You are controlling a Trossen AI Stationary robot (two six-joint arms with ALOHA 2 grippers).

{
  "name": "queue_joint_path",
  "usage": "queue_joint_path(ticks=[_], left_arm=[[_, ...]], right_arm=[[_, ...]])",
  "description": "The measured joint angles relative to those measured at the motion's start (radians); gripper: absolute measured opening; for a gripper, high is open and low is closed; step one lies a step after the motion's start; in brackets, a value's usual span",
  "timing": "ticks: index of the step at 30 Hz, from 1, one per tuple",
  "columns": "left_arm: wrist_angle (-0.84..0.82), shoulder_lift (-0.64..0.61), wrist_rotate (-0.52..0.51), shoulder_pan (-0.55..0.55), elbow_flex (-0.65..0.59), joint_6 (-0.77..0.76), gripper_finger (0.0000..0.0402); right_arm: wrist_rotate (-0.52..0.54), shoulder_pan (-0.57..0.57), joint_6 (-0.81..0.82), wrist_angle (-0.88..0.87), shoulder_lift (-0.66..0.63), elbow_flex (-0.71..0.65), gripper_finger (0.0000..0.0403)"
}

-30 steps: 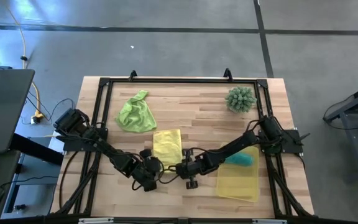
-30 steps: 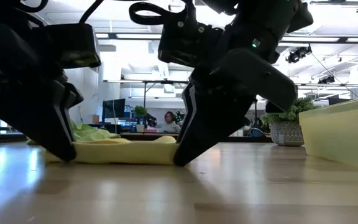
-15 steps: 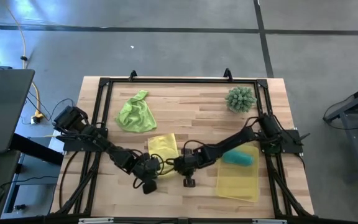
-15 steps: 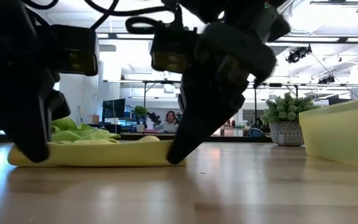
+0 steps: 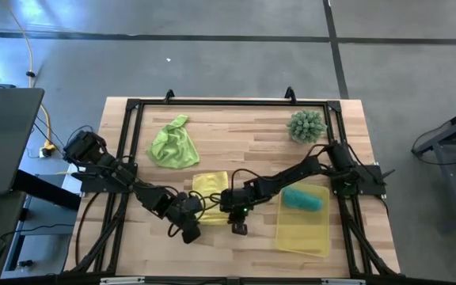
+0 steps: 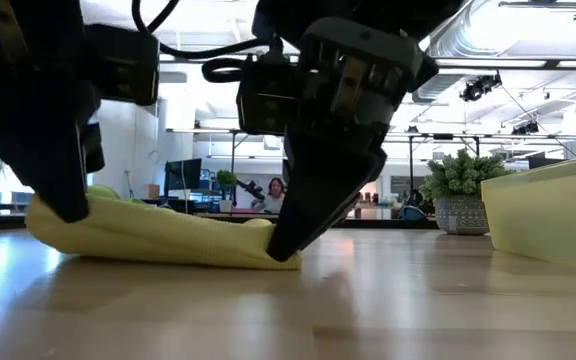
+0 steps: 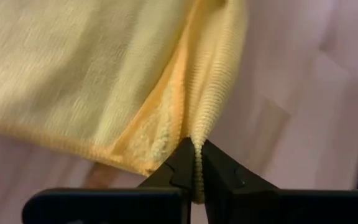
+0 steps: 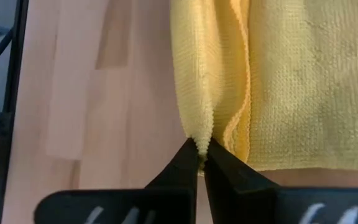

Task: Roll microfiber towels into tight, uniform cylinder then place into a basket
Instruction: Roll the yellow microfiber cloth

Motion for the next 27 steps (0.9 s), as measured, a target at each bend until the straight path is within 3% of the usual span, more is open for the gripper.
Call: queue_joint_path(ticks=[9, 17, 22, 27], left_arm=[[-0.080, 0.017, -0.041, 0.022, 0.001, -0.053, 0.0008], [-0.010, -0.013, 0.134, 0.040, 0.001, -0.004, 0.0008], [-0.060, -0.013, 0.081, 0.053, 0.001, -0.068, 0.0008], [-0.147, -0.013, -0.017, 0.068, 0.001, -0.167, 0.0008]], right_arm=[[-0.026, -0.033, -0.002, 0.021, 0.000, 0.000, 0.0001], [-0.246, -0.051, 0.028, 0.081, 0.000, 0.000, 0.0001], [-0.231, -0.080, 0.043, 0.076, 0.000, 0.000, 0.0000], [-0.114, -0.103, 0.043, 0.059, -0.001, 0.000, 0.0000]])
